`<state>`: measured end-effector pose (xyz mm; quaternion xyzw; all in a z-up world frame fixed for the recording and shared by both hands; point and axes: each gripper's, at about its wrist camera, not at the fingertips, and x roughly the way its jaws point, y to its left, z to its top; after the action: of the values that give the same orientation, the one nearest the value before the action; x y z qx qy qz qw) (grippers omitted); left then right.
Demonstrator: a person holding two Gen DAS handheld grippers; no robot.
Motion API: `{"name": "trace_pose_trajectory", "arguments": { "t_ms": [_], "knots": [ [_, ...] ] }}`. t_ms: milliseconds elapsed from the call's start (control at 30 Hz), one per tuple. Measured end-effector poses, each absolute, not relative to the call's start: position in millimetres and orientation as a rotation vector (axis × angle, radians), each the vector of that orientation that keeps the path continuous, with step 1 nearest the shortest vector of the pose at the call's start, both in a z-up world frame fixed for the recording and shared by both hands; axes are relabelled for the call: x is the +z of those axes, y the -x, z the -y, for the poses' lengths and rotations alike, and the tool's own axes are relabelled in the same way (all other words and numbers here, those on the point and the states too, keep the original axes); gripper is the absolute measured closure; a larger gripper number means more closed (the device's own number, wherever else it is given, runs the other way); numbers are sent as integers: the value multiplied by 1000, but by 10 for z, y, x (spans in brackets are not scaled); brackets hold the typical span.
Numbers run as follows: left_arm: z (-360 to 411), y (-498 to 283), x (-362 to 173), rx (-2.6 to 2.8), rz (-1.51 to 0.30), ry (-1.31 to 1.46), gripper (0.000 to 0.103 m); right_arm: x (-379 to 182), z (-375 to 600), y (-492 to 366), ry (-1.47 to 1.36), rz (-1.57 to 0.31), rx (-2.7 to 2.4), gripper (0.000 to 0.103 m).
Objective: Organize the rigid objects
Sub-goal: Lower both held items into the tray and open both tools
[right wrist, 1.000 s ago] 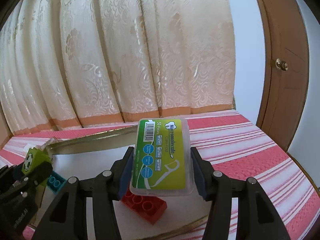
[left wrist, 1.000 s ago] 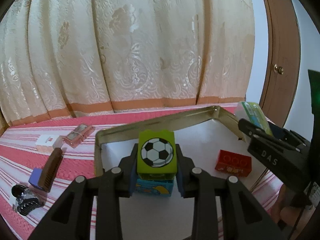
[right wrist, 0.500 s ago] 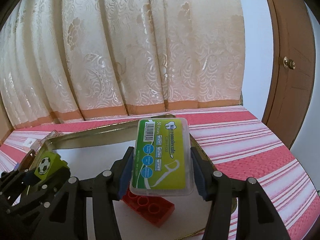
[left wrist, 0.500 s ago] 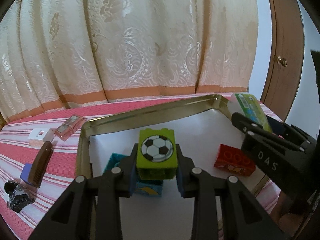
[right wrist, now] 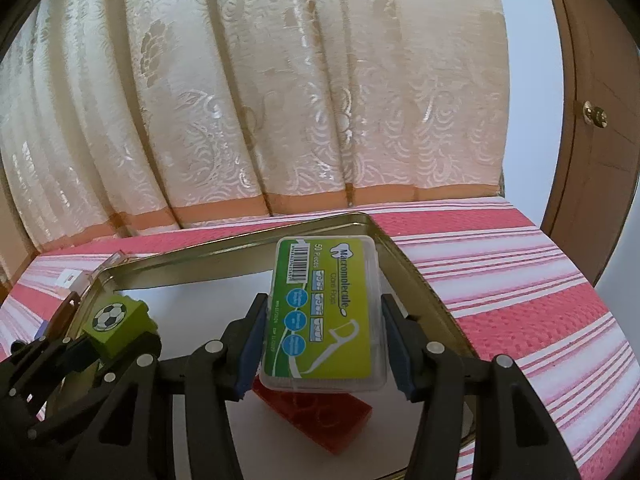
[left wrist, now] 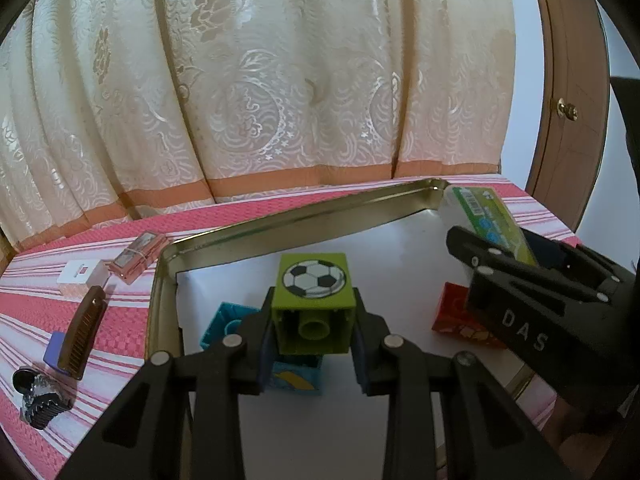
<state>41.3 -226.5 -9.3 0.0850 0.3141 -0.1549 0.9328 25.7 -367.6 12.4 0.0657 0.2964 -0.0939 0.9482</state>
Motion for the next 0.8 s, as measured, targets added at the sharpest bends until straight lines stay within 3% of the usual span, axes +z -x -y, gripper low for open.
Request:
{"name": "trace_pose_trajectory", "arguments": {
  "t_ms": [333, 400, 433, 467, 500, 800],
  "knots": [
    [2316, -429, -113, -313, -650, -205, 70, 93, 3651, -302, -144, -630, -151, 46],
    [2328, -408, -110, -324, -646, -213, 51, 79, 3637, -317, -144, -639, -144, 41],
    [2327, -363, -87, -329, -622, -217, 28, 81, 3641, -313, -146, -637, -150, 30],
    [2330, -318, -65, -328, -597, -220, 17, 88, 3656, -291, -153, -628, -163, 22],
    [2326, -249, -33, -327, -558, -220, 0, 100, 3682, -261, -165, -614, -176, 20],
    [2191, -139, 52, -307, -486, -195, 1, 133, 3915, -99, -292, -522, -230, 17]
  ]
}}
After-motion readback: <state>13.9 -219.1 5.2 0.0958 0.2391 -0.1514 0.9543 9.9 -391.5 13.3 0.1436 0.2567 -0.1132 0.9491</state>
